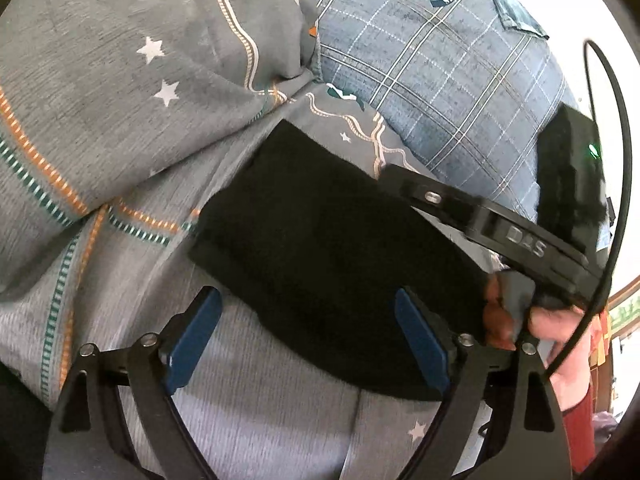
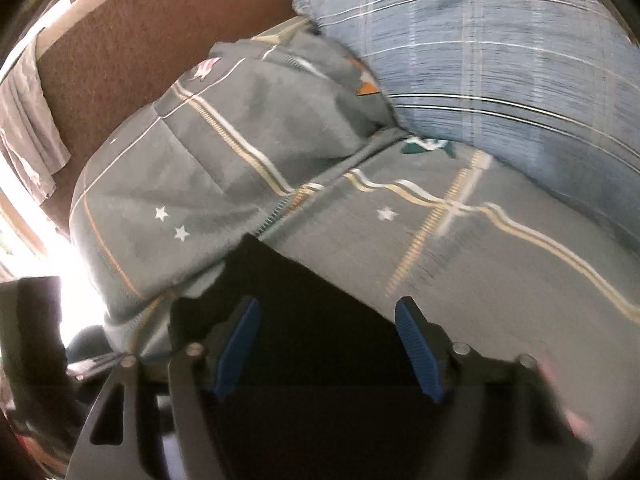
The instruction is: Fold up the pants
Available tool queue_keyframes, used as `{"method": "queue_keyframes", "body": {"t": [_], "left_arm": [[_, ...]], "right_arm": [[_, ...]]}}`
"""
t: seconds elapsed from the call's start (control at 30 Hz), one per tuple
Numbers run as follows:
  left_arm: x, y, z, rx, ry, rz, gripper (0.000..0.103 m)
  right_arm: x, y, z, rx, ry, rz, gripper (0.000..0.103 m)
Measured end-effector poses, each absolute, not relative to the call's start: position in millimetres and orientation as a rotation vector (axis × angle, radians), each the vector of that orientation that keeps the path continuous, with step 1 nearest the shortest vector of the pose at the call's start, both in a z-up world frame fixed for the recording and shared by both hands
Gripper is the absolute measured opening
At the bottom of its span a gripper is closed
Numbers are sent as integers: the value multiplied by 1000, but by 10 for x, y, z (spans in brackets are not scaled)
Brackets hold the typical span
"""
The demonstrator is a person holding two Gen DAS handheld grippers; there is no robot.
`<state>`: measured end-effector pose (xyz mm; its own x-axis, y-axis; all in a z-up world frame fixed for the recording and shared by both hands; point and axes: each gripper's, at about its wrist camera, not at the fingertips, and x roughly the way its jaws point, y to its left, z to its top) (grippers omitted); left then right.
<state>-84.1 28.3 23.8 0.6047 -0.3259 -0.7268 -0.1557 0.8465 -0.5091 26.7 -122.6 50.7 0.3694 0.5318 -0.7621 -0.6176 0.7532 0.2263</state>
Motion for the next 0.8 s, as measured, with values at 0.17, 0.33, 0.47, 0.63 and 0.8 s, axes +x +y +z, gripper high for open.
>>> {"method": "queue_keyframes", "body": {"t": [0.17,0.33,0.47,0.63,0.8], "left_arm": [[-778,324,225,-576,910,-120,89],[-734,297,242,-510,880,-143,58],[-801,256,455,-480,823,-199,35],[-1009,-48,990,-375,688,-338,29],[-1196,-771,1347,-224,624,-580,29]], "right_arm": [[414,-828,377,-173,984,820,73],[460,-660,235,-193,1004,798,26],[293,-874,550,-97,926,828,15],[23,-1530,1144,58,773,829,13],[-386,-2448,1462,227,644,765,12]]}}
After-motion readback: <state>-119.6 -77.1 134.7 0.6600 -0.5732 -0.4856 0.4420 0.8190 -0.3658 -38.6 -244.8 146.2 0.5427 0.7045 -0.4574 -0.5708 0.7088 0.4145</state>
